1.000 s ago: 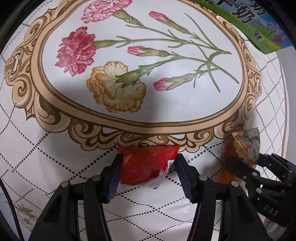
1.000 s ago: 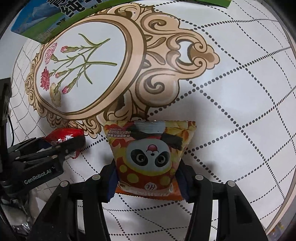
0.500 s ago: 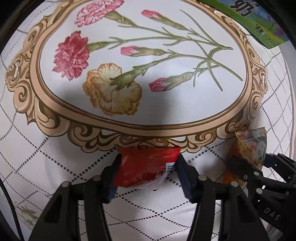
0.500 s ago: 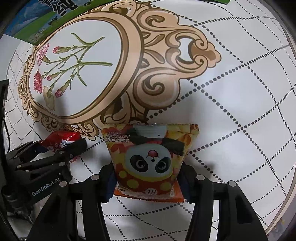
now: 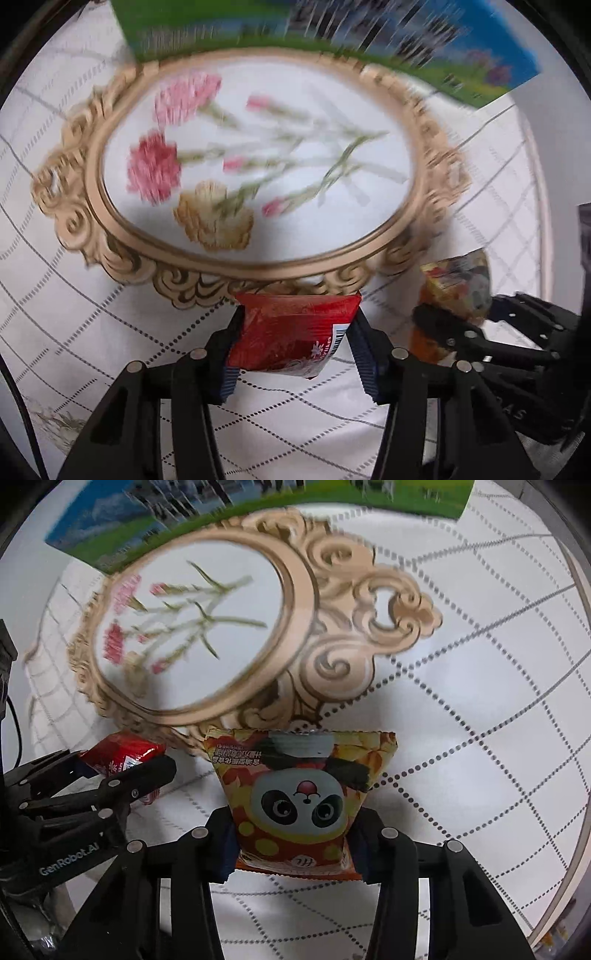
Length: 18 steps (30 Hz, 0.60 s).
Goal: Organize snacks
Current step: 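Carry both snacks into the cardboard box and open both tools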
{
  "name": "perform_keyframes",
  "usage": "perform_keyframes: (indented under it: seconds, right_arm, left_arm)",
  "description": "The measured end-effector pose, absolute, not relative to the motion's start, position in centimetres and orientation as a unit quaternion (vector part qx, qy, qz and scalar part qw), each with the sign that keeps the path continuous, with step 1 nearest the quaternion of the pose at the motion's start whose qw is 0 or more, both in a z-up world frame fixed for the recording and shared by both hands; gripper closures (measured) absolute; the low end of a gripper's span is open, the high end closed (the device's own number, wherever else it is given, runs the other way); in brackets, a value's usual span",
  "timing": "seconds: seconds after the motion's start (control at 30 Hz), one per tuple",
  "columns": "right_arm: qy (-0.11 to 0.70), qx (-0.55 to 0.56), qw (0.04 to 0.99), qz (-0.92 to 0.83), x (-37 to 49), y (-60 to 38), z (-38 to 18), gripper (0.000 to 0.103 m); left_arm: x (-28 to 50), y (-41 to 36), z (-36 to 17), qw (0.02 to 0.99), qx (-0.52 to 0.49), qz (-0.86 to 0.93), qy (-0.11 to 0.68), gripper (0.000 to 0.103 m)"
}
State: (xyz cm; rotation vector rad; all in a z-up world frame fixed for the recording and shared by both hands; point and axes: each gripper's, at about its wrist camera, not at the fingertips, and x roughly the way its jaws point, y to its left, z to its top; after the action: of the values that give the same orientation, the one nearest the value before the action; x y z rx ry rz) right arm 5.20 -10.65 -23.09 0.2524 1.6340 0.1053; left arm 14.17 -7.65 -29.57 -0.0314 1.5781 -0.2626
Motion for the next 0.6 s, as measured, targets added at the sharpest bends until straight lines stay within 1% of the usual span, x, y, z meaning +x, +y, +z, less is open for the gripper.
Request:
perform_keyframes:
  seconds: [0.13,0.23,0.37,0.47,0.6]
  right_arm:
    - [0.703,0.142,0.694,0.064,6.3,-11.4,-19.0,0.053]
    - [0.670,0.158,0.721,0.079,8.0,-12.0,-14.4,0.053]
    - [0.624,0.157,0.760,0.091,11.1,-13.1,-8.4,0.053]
    - [0.597,0.149,0.783,0.091,14.2,-14.0,-4.8,0.053]
    - [0.581,0.139,0.799,0.077,18.6,-15.4,-2.9,0.053]
  left_arm:
    - [15.9,-8.4,-24.2,0.721,-0.035,-0.144,0.677,0.053]
    - [18.2,-9.5,-19.4,0.747,-0.045,-0.169,0.642,0.053]
    - [22.1,-10.0,-14.5,0.770,-0.054,-0.189,0.607,0.053]
    - [25.7,-9.9,-11.9,0.785,-0.050,-0.191,0.587,0.053]
    - [30.8,-9.5,-10.7,0.795,-0.029,-0.170,0.581,0.053]
